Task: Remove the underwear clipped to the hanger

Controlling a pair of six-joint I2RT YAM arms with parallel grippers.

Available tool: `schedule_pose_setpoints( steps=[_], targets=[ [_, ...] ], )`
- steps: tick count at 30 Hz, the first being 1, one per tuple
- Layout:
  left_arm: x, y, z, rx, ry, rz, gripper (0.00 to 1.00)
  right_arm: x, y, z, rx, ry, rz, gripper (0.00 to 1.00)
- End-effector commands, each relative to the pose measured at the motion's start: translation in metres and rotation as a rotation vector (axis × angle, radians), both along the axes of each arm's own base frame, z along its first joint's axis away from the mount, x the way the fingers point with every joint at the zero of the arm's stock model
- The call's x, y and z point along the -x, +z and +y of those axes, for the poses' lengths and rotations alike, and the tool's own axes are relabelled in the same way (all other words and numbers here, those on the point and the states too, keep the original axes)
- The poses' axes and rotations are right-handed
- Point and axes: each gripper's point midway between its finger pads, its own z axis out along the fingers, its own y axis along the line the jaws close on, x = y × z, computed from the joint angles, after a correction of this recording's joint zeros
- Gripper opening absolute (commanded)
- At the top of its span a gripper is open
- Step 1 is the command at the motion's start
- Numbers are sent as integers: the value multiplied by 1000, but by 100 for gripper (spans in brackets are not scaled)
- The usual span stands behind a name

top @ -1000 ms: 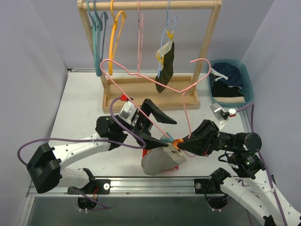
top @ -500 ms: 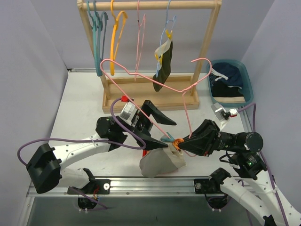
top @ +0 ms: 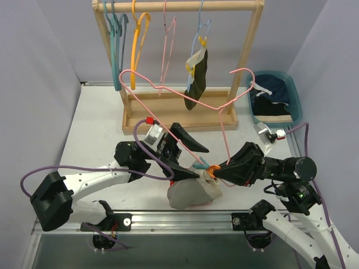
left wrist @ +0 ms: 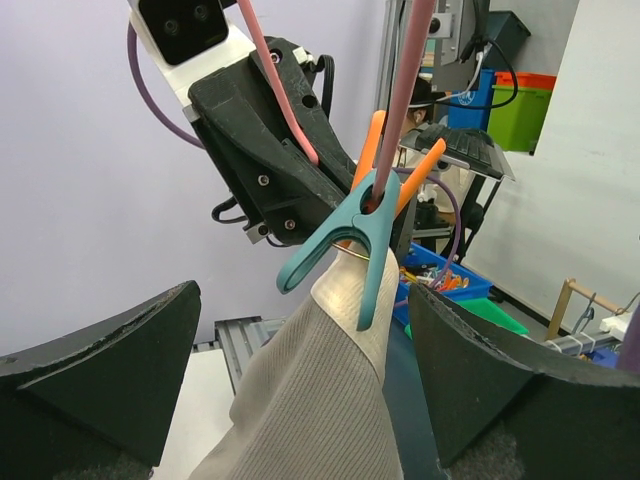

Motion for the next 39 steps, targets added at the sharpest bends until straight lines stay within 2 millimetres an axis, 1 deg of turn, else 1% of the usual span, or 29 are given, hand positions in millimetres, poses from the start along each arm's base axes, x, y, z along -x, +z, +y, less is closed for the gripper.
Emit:
schedule_pose_setpoints(
  steps=[1, 3, 7, 8, 9, 10, 11, 12, 13, 14, 15, 16, 17, 19, 20, 21, 22, 25, 26, 28, 29, 31, 35, 39],
  targets=[
    [16, 25, 18, 153, -10, -113, 94, 6, 27, -5, -56, -12, -100, 0],
    [18, 26, 14, 145, -24, -106, 94, 7, 27, -6, -54, -13, -102, 0],
    [13, 27, 9, 146, -21, -107, 94, 5, 30, -7, -55, -31, -118, 0],
    [9, 23, 6, 122, -16, -90, 94, 3, 27, -7, -33, -48, -100, 0],
    [3, 21, 5, 113, -3, -84, 94, -1, 25, -8, -14, -82, -138, 0],
    [0, 20, 6, 110, 6, -83, 94, -1, 33, -12, -12, -111, -157, 0],
    [-6, 15, 9, 102, 25, -79, 94, -9, 27, -15, 19, -170, -128, 0],
    [-17, 13, 14, 97, 61, -78, 94, -14, 27, -18, 30, -209, -128, 0],
    [-24, 10, 18, 91, 87, -75, 94, -16, 32, -22, 34, -253, -156, 0],
    [-29, 6, 25, 72, 114, -60, 94, -21, 28, -26, 51, -294, -139, 0],
    [-37, 3, 28, 50, 140, -43, 94, -24, 28, -28, 54, -318, -137, 0],
    [-55, -1, 36, 26, 198, -24, 94, -24, 29, -31, 59, -338, -145, 0],
    [-62, -7, 41, -33, 226, 31, 94, -25, 26, -33, 71, -351, -132, 0],
    [-86, -24, 51, -143, 297, 145, 94, -27, 27, -36, 70, -377, -132, 0],
    [-92, -49, 54, -290, 312, 300, 94, -28, 26, -37, 74, -385, -130, 0],
    [-95, -54, 57, -356, 321, 373, 94, -27, 26, -37, 75, -383, -129, 0],
    [-92, -79, 63, -487, 325, 515, 94, -27, 26, -37, 75, -380, -129, 1],
    [-83, -90, 70, -617, 319, 655, 94, -27, 23, -36, 84, -375, -124, 6],
    [-81, -90, 71, -632, 318, 671, 94, -27, 23, -36, 86, -373, -127, 9],
    [-76, -95, 75, -683, 315, 726, 94, -28, 22, -35, 90, -371, -124, 12],
    [-74, -94, 76, -687, 315, 731, 94, -28, 21, -35, 91, -370, -125, 17],
    [-70, -96, 79, -712, 314, 758, 94, -27, 21, -35, 92, -369, -128, 23],
    [-66, -96, 82, -715, 314, 762, 94, -27, 21, -36, 91, -372, -130, 29],
    [-65, -96, 84, -701, 319, 750, 94, -25, 24, -39, 83, -383, -140, 31]
  ],
)
